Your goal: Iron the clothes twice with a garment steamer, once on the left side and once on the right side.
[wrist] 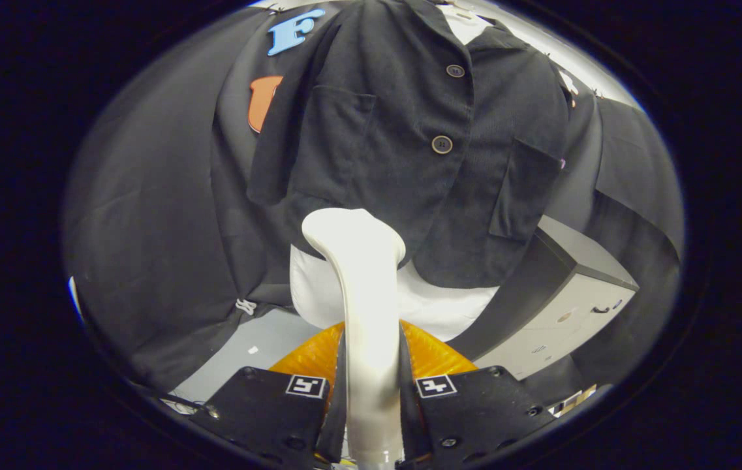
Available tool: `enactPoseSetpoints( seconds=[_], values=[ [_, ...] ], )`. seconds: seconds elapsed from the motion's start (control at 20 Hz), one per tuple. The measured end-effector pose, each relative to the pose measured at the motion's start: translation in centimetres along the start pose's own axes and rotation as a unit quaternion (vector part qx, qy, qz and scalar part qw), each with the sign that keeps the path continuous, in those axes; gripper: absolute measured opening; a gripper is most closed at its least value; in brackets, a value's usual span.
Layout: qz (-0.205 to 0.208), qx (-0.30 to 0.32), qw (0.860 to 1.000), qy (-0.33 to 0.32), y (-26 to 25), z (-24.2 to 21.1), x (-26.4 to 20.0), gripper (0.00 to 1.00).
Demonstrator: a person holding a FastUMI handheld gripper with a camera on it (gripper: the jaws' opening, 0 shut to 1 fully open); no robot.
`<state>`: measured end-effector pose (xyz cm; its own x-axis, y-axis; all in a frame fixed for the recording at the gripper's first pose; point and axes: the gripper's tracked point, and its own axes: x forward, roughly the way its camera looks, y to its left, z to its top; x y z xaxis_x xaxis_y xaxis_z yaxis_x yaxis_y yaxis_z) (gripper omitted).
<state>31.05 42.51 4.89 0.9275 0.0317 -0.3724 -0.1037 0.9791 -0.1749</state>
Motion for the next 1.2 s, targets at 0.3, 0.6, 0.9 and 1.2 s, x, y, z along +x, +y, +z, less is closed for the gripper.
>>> enactPoseSetpoints(
  seconds=[0.3,0.6,0.9,1.2],
  values=[
    [0.039,0.044,0.997,-0.056,-5.0,-1.1,-4.5,0.37],
    [0.034,0.084,0.989,-0.119,-16.3,-3.9,-11.0,0.37],
    [-0.012,0.101,0.983,-0.154,-28.5,-12.0,-16.5,0.37],
    [-0.046,0.123,0.983,-0.126,-38.3,-23.1,-21.9,0.37]
  ],
)
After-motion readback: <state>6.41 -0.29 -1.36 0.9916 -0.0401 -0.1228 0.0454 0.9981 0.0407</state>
